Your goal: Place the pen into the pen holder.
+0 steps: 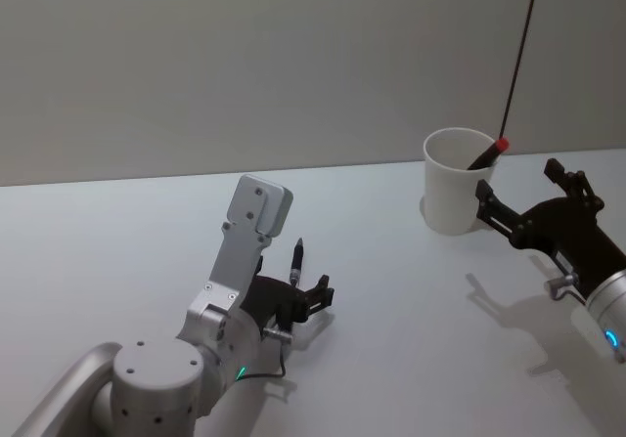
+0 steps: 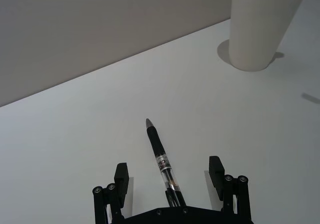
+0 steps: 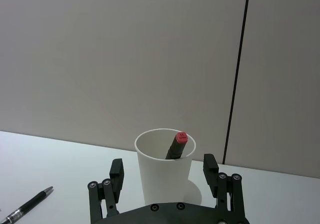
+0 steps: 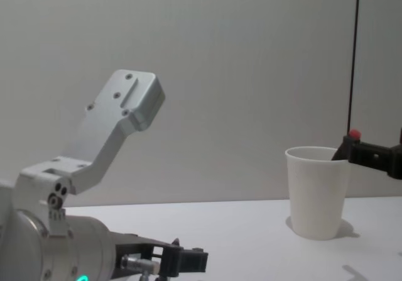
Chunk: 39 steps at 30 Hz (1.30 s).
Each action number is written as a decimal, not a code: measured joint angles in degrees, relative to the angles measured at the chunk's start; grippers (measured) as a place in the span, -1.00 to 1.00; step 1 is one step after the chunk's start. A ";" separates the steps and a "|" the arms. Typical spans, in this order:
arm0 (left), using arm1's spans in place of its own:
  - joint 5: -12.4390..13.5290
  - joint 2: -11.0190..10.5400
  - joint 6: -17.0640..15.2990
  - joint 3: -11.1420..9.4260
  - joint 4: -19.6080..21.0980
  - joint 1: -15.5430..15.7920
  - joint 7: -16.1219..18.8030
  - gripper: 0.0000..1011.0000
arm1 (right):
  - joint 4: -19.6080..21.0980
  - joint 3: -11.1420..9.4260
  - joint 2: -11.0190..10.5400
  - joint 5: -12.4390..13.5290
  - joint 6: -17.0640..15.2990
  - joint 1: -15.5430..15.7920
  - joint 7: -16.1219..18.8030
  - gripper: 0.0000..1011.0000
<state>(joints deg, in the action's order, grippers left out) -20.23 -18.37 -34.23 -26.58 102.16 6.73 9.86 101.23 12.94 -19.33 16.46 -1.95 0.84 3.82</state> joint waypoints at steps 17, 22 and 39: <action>0.21 2.12 -4.41 0.30 -0.13 0.56 1.72 0.98 | 0.00 0.00 0.00 0.00 0.00 0.00 0.00 0.98; 0.45 2.59 -5.40 0.40 -0.15 0.66 2.09 0.98 | 0.00 0.00 0.00 0.00 0.00 0.00 0.00 0.98; 2.17 4.00 -8.74 0.60 -0.37 1.00 1.77 0.98 | 0.00 0.00 0.00 0.00 0.00 0.00 0.00 0.98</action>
<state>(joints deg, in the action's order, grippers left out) -18.05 -14.37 -42.97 -25.99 101.78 7.73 11.63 101.23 12.94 -19.33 16.46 -1.95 0.84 3.83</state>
